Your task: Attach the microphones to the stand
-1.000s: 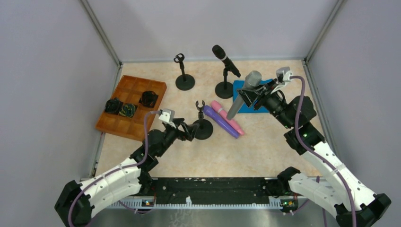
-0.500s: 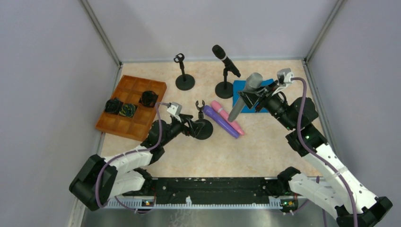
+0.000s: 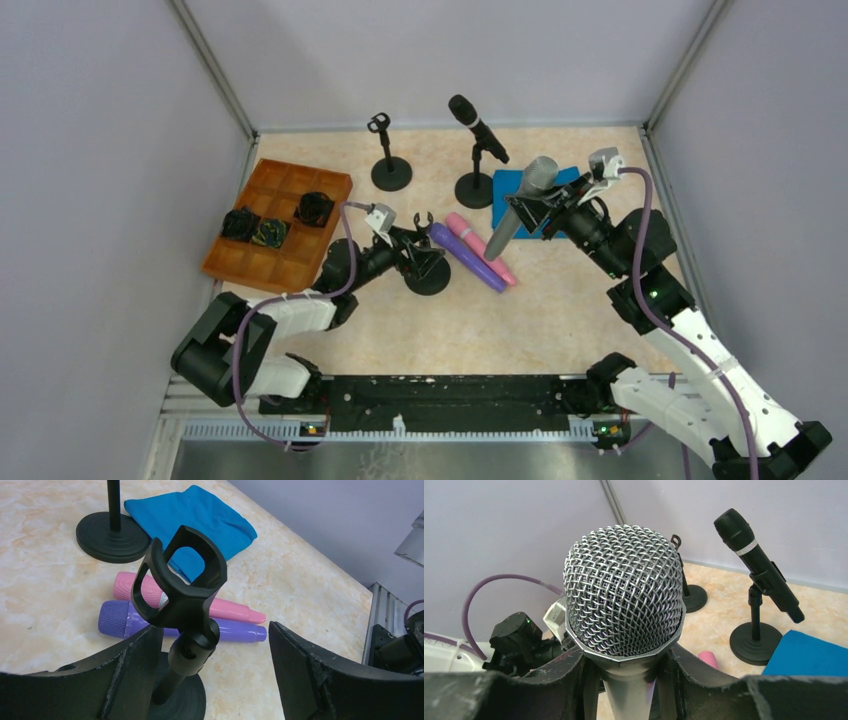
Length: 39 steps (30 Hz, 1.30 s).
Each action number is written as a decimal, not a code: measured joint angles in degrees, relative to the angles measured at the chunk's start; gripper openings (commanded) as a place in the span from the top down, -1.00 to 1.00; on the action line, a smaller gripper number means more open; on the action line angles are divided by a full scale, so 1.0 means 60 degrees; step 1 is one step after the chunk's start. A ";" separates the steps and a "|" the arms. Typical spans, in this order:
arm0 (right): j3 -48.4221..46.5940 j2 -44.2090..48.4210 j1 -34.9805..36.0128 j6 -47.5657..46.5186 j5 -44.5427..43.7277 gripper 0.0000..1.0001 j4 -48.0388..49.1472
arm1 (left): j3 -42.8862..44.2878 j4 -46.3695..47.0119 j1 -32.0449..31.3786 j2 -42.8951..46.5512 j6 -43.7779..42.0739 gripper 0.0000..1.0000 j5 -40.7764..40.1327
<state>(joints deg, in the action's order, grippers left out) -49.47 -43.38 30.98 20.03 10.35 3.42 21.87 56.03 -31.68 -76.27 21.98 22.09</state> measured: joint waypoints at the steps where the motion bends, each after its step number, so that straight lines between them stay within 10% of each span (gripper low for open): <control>1: 0.0000 0.0004 0.0000 0.0000 0.0000 1.00 -0.0026 | 0.0011 0.0073 0.0025 -0.0109 0.0007 -0.59 0.0029; 15: 0.0000 0.0022 0.0000 0.0000 -0.0007 1.00 -0.0018 | 0.0521 0.0809 0.0259 -0.1388 0.0178 -0.11 0.0969; 26: 0.0000 0.0015 0.0000 -0.0004 0.0036 1.00 -0.0015 | 0.0692 0.1144 0.0357 -0.1439 0.0106 1.00 0.1362; 39: 0.0557 0.0036 0.0000 -0.0339 0.0055 1.00 0.0342 | 0.0448 0.0656 0.0284 -0.0925 0.0069 1.00 0.1552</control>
<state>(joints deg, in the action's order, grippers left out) -46.13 -43.16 30.98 18.00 10.68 5.48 24.56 59.96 -29.98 -81.82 22.39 31.40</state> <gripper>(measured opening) 0.379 0.333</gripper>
